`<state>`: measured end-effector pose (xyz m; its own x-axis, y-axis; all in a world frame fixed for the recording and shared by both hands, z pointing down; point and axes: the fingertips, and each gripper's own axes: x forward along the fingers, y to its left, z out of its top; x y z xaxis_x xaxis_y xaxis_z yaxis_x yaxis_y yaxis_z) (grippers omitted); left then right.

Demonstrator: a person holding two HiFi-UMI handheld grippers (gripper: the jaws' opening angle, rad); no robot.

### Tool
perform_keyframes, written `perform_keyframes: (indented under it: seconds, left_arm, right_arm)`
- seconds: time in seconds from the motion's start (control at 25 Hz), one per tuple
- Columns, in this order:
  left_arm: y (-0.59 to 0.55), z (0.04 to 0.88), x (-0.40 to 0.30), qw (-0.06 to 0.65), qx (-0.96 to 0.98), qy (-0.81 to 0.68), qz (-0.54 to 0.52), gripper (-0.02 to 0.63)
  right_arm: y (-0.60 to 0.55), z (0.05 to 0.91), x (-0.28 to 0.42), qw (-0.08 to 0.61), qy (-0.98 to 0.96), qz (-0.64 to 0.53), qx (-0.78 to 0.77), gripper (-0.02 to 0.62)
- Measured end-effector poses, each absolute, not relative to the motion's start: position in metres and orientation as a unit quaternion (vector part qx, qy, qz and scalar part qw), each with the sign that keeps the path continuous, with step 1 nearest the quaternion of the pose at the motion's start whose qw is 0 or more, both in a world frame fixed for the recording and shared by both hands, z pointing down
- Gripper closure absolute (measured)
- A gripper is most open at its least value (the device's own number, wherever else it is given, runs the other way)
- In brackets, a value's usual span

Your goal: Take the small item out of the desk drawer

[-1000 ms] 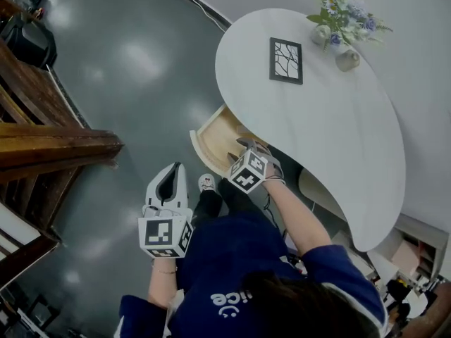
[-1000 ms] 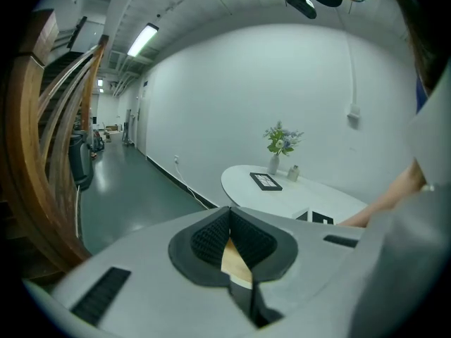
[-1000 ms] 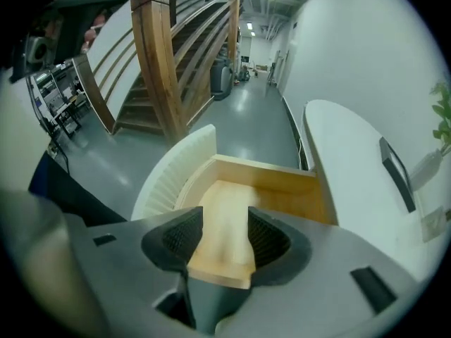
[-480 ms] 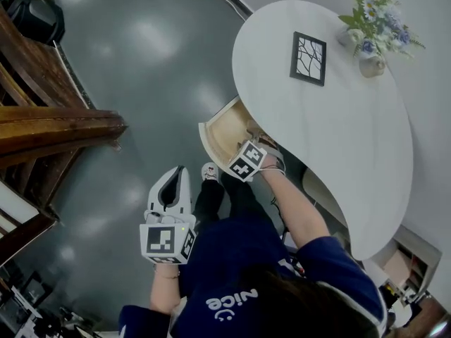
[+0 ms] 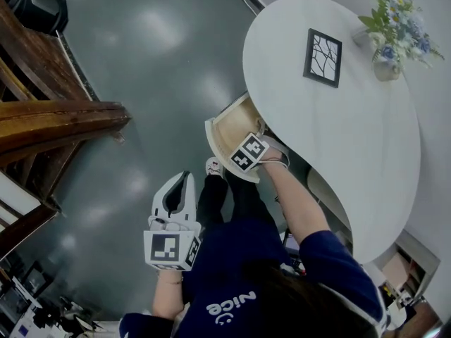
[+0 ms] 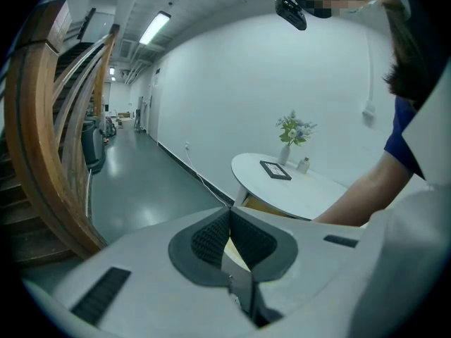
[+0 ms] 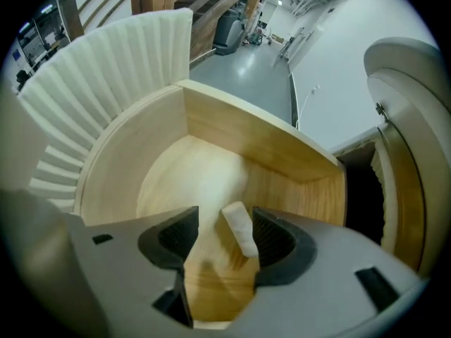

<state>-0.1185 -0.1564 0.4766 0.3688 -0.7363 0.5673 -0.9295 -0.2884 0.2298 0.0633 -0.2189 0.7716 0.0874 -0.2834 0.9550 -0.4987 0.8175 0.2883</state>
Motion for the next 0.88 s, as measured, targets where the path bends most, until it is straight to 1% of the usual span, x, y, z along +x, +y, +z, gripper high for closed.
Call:
perform_keyframes:
  seconds: [0.12,0.44,0.6,0.72,0.88]
  left_arm:
    - [-0.155,0.479,-0.118,0.274,0.78,-0.533,0.18,0.602]
    - [-0.149,0.487,-0.117,0.288,0.776,-0.529,0.186,0.603]
    - [-0.148,0.491,-0.117,0.292,0.774,-0.529,0.191,0.603]
    - [-0.147,0.494,-0.118,0.292,0.771,-0.53,0.198,0.602]
    - [-0.149,0.494,-0.117,0.294,0.768,-0.533,0.199,0.603]
  right_arm:
    - [-0.221,0.781,0.072,0.695,-0.653,0.071,0.293,0.348]
    - [-0.23,0.796,0.084,0.716,-0.641,0.035,0.274,0.35]
    - [-0.234,0.804,0.088,0.735,-0.634,0.009,0.241,0.358]
    - [-0.24,0.807,0.089,0.741,-0.632,-0.015,0.225,0.38]
    - [-0.246,0.812,0.092,0.747,-0.629,-0.023,0.214,0.38]
